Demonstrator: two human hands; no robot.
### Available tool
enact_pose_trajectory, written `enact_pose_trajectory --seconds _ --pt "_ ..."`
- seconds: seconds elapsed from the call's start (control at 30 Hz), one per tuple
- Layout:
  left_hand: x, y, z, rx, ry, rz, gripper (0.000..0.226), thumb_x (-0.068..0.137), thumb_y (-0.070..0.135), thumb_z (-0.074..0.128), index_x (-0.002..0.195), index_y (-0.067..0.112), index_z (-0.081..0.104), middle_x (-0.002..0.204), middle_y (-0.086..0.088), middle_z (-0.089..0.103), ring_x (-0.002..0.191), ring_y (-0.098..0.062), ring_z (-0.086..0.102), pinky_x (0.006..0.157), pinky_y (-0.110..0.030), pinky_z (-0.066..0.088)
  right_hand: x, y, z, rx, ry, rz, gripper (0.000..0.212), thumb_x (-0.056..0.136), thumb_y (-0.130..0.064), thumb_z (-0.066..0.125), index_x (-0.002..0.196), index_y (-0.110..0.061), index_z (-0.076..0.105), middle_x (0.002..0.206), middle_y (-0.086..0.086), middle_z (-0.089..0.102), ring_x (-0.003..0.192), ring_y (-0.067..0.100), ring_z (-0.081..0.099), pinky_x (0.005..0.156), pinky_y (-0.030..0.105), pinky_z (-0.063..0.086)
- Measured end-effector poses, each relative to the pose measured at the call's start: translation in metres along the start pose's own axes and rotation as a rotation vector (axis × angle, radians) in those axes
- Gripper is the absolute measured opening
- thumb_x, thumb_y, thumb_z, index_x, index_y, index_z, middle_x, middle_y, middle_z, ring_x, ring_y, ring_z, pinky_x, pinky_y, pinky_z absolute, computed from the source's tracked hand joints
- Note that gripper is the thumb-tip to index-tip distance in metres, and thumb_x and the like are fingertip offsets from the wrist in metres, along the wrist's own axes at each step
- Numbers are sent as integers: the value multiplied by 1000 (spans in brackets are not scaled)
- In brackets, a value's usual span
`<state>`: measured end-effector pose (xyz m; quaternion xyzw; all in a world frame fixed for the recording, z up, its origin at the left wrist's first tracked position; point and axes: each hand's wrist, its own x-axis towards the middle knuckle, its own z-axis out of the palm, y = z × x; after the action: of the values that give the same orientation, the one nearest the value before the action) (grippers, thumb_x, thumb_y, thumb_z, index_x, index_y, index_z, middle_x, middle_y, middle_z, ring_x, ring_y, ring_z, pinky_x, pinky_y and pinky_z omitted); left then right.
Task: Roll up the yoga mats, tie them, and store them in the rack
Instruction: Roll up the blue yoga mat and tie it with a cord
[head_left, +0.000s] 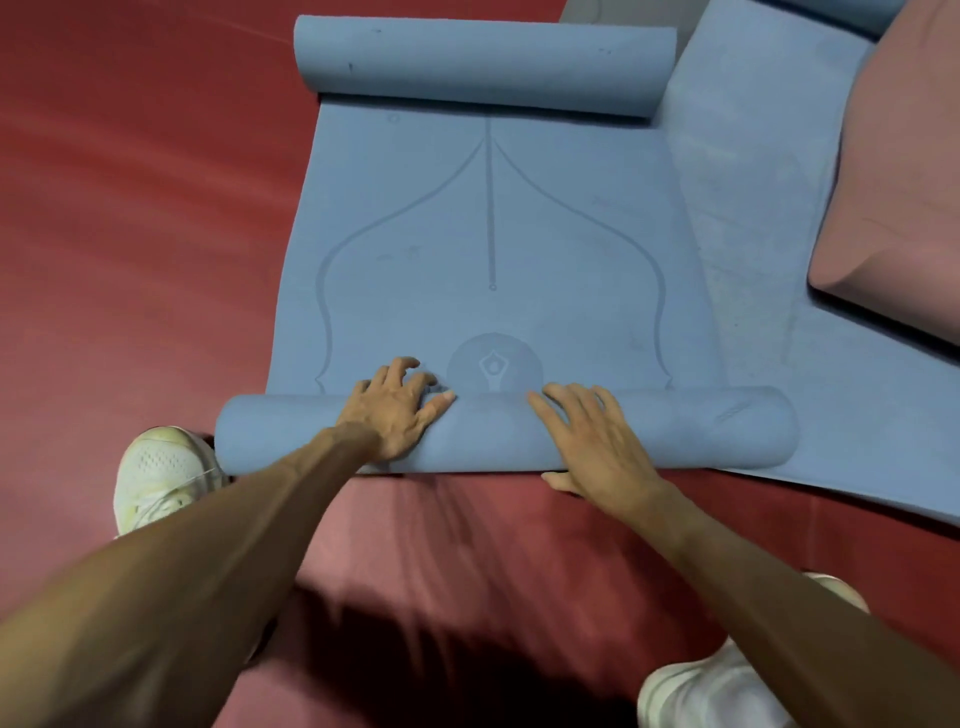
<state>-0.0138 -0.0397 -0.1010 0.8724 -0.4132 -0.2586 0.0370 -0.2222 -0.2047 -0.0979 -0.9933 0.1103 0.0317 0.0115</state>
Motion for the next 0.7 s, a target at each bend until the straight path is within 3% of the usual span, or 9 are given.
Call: enact_pose_trajectory --seconds 0.17,0.33,0.43,0.57,0.7 --pt "28 -6 -8 -81 2 -46 54 95 58 33 136 26 46 148 -2 24 137 -21 23 112 -42 24 2 -4 8 -55 62 33 120 39 -50 92 141 -9 43 129 10 54 121 34 52 104 57 38" --pt "34 -4 -10 -73 50 -35 47 96 53 35 126 22 55 133 -4 36 126 -22 34 106 -40 31 12 -5 16 -99 5 84 123 41 -57 88 142 -10 36 133 12 49 123 34 48 106 57 32" --pt "34 -3 -9 -64 80 -17 45 98 49 30 118 21 59 122 -4 44 117 -22 43 100 -39 35 17 -3 18 -111 -19 101 122 38 -58 89 140 -11 41 132 13 52 122 34 50 104 57 34" --pt "30 -1 -10 21 58 -4 48 101 41 20 109 19 62 112 -6 57 109 -24 50 93 -40 38 25 -1 15 -79 -20 120 120 26 -46 95 133 -10 53 126 13 58 114 33 56 97 56 40" --pt "20 3 -7 107 126 -19 48 101 35 16 109 19 60 111 -3 61 105 -23 52 89 -36 37 38 3 7 -80 -44 125 109 29 -35 93 129 -12 55 115 9 61 101 29 60 92 50 43"
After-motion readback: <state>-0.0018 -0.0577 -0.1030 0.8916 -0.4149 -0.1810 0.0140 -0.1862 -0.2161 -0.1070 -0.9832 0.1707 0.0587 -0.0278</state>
